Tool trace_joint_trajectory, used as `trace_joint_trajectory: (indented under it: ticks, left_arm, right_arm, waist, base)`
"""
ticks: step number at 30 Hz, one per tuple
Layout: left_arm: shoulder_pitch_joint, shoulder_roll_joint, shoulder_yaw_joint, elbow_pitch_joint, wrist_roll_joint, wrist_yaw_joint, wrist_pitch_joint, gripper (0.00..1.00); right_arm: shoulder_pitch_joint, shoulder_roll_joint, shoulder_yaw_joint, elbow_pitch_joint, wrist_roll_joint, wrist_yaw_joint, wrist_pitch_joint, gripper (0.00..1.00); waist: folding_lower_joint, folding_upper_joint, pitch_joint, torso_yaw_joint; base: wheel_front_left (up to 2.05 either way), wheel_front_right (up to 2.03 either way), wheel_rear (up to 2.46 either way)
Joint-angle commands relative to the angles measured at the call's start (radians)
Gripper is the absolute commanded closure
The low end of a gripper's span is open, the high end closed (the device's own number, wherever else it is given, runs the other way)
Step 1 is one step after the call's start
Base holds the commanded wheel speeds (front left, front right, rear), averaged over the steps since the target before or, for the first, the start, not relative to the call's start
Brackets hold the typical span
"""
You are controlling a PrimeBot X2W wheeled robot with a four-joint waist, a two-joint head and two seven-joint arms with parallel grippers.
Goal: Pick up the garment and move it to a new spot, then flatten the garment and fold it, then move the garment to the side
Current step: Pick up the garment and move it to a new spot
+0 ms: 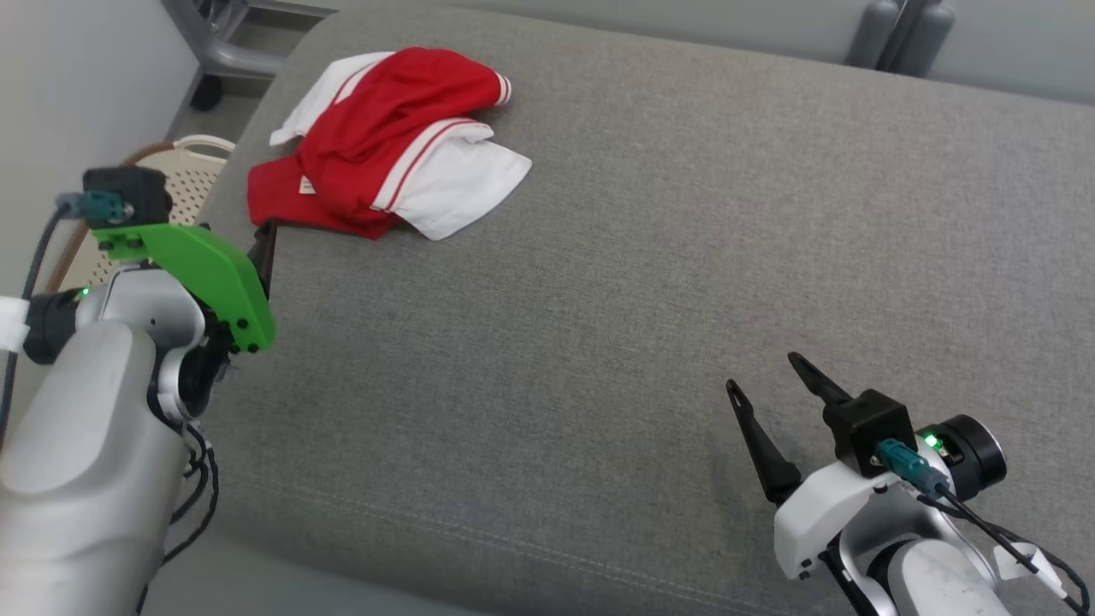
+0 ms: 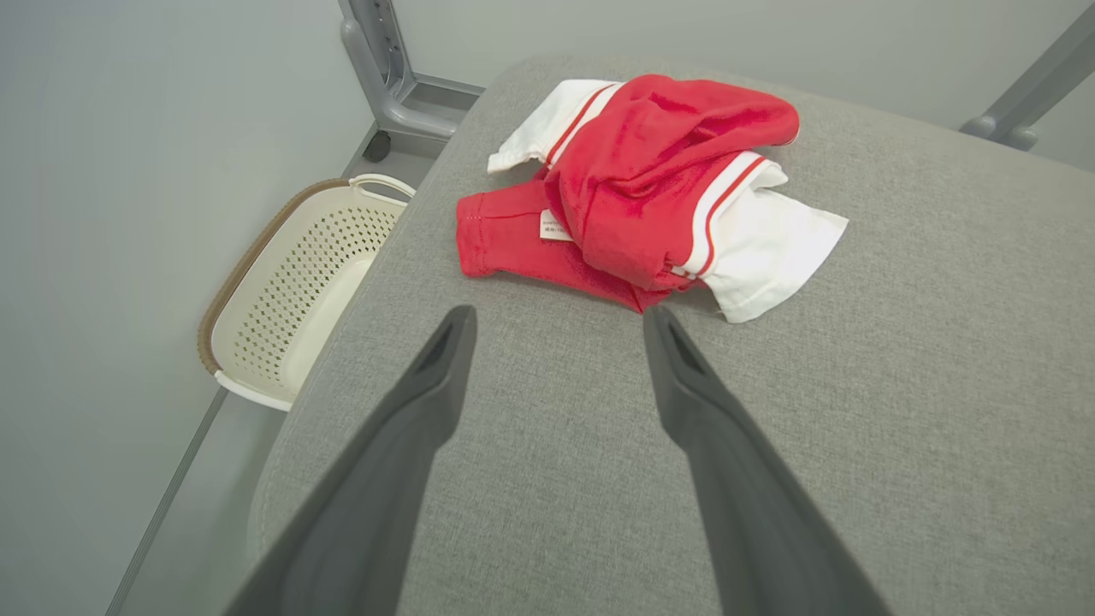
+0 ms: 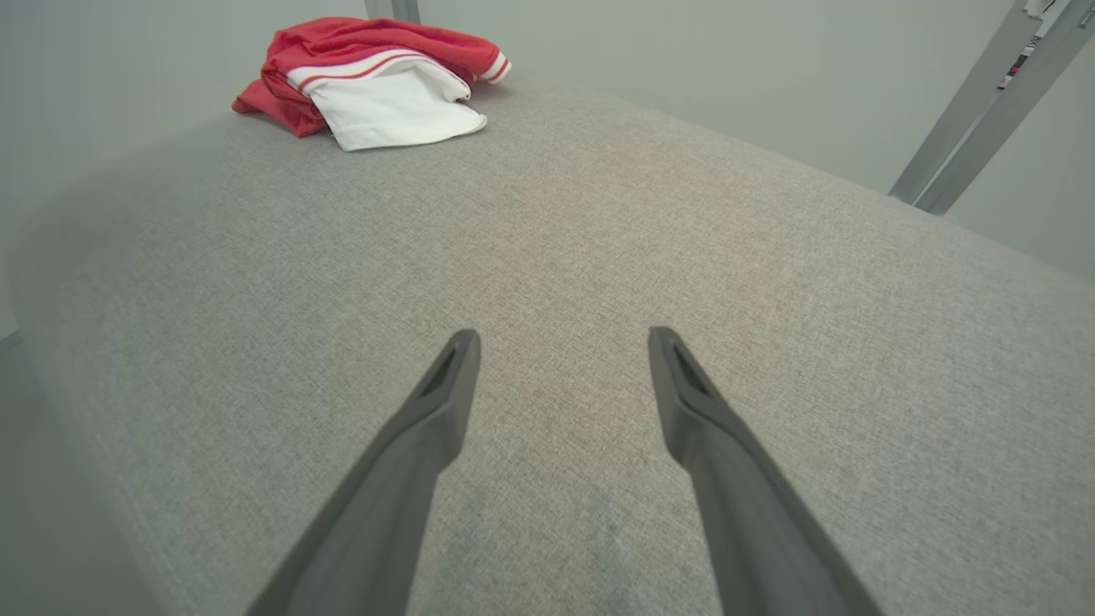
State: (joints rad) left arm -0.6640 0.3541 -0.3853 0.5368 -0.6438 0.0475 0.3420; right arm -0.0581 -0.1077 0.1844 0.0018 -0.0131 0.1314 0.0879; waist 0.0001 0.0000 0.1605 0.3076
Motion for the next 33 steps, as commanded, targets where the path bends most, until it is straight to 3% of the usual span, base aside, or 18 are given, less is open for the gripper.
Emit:
trace_joint_trajectory:
  ticks: [1, 9, 15, 24, 25, 26, 27, 28, 33]
  left_arm:
    - [-0.066, 0.000, 0.010, 0.041, -0.016, -0.012, 0.019, 0.00]
    - [-0.226, -0.008, 0.011, 0.164, -0.022, -0.024, 0.068, 0.00]
    - [-0.319, -0.002, 0.008, 0.264, -0.014, 0.007, 0.134, 0.00]
    - [-0.357, -0.027, 0.032, 0.386, -0.040, 0.054, 0.125, 0.00]
    - [-0.357, -0.032, 0.034, 0.399, -0.043, 0.060, 0.127, 0.06]
    - [-0.358, -0.036, 0.033, 0.409, -0.044, 0.063, 0.127, 0.53]
    - [-0.358, -0.039, 0.032, 0.419, -0.046, 0.061, 0.122, 0.69]
    - [-0.357, -0.043, 0.031, 0.427, -0.049, 0.057, 0.117, 1.00]
    - [-0.376, -0.047, 0.030, 0.446, -0.038, 0.046, 0.031, 1.00]
  right_arm:
    - [-0.022, -0.022, 0.010, -0.030, -0.004, -0.001, 0.015, 0.00]
    - [-0.023, -0.065, 0.025, -0.119, 0.002, -0.001, 0.060, 0.00]
    - [0.003, -0.094, 0.036, -0.179, 0.002, -0.001, 0.094, 0.00]
    - [0.029, -0.117, 0.041, -0.234, 0.007, -0.001, 0.123, 0.00]
    - [0.032, -0.117, 0.039, -0.238, 0.007, -0.001, 0.123, 0.00]
    - [0.033, -0.117, 0.038, -0.241, 0.006, -0.001, 0.125, 0.00]
    - [0.033, -0.117, 0.037, -0.242, 0.006, -0.001, 0.126, 0.00]
    - [0.034, -0.117, 0.038, -0.242, 0.006, -0.001, 0.126, 0.00]
    - [0.032, -0.106, 0.041, -0.219, 0.010, -0.001, 0.116, 0.00]
  waist:
    - [-0.0001, 0.0000, 0.132, -0.098]
    - [-0.0001, 0.0000, 0.222, -0.127]
    - [-0.0001, 0.0000, 0.273, -0.149]
    - [-0.0001, 0.0000, 0.311, -0.170]
    - [-0.0001, 0.0000, 0.312, -0.171]
    - [-0.0001, 0.0000, 0.314, -0.171]
    - [-0.0001, 0.0000, 0.314, -0.172]
    - [-0.0001, 0.0000, 0.312, -0.174]
    - [-0.0001, 0.0000, 0.284, -0.175]
  base:
    - [0.00, 0.00, 0.00]
    - [0.00, 0.00, 0.00]
    - [0.00, 0.00, 0.00]
    - [0.00, 0.00, 0.00]
    - [0.00, 0.00, 0.00]
    - [0.00, 0.00, 0.00]
    - [0.00, 0.00, 0.00]
    - [0.00, 0.00, 0.00]
    - [0.00, 0.00, 0.00]
